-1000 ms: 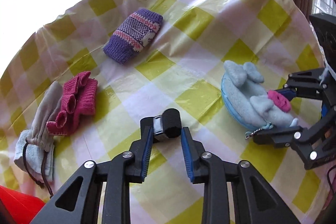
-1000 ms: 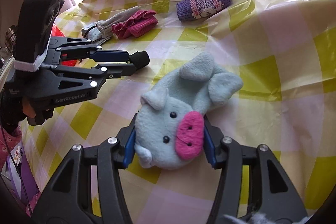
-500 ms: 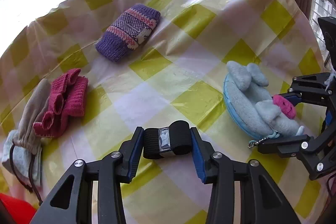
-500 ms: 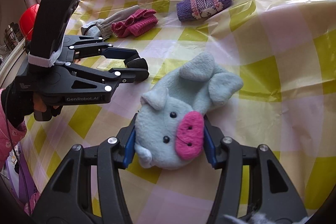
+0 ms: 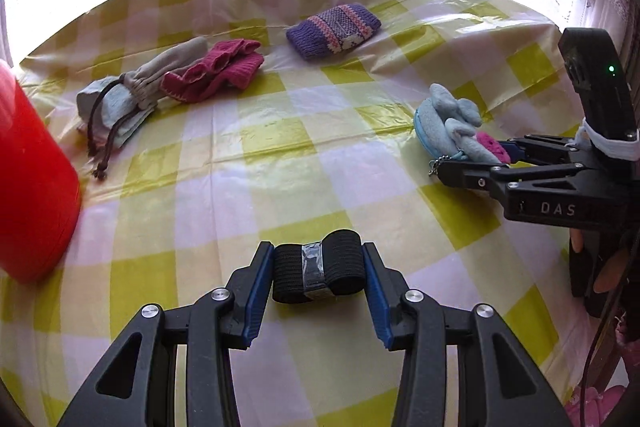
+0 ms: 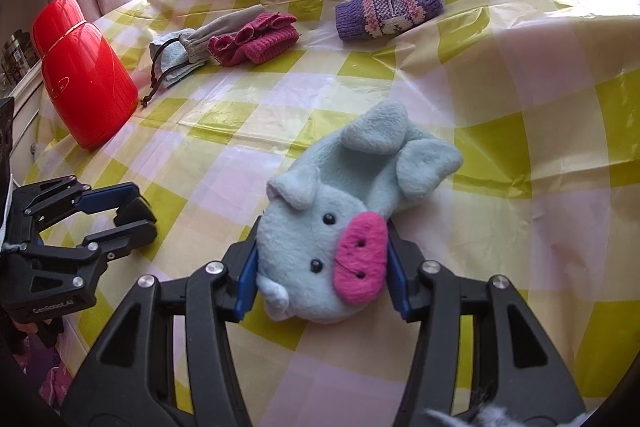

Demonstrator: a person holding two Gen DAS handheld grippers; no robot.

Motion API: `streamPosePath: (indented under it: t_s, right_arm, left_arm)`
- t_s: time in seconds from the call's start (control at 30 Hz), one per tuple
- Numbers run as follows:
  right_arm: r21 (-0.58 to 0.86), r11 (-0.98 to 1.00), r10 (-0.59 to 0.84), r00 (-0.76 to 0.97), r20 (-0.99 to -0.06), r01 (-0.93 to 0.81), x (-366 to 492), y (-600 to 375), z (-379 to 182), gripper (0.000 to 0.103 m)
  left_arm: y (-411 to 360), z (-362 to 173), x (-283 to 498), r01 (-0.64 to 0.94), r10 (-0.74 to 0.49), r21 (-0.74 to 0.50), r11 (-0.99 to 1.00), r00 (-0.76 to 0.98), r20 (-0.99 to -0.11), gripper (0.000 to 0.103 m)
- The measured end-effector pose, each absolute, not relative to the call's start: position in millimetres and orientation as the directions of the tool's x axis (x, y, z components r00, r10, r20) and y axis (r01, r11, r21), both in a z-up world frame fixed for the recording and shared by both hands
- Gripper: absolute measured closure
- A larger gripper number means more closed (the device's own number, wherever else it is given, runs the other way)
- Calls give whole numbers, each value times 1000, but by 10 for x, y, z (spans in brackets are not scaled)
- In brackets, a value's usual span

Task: Organize soft objects
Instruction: 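Lift the slipper and hair tie and carry both grippers over the purple box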

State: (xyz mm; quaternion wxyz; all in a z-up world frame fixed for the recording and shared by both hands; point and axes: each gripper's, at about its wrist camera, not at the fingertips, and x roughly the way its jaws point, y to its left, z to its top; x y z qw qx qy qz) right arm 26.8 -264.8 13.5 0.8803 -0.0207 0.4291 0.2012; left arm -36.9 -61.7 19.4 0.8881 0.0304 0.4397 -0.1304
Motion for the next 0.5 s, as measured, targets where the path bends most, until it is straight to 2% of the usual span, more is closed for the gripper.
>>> streamPosePath:
  t_s: [0.27, 0.37, 0.5]
  right_arm:
    - [156, 911, 357, 541, -761, -381, -355, -2458, 247, 50]
    - [150, 892, 405, 609, -682, -426, -669, -2341, 496, 50]
    - [105, 890, 426, 727, -539, -443, -1027, -2203, 908, 50]
  left_arm:
    - [-262, 245, -846, 166, -143, -54, 985, 592, -794, 58]
    - [-129, 331, -1063, 103, -84, -22, 994, 643, -761, 58]
    - [22, 630, -1336, 52, -54, -22, 998, 745, -665, 58]
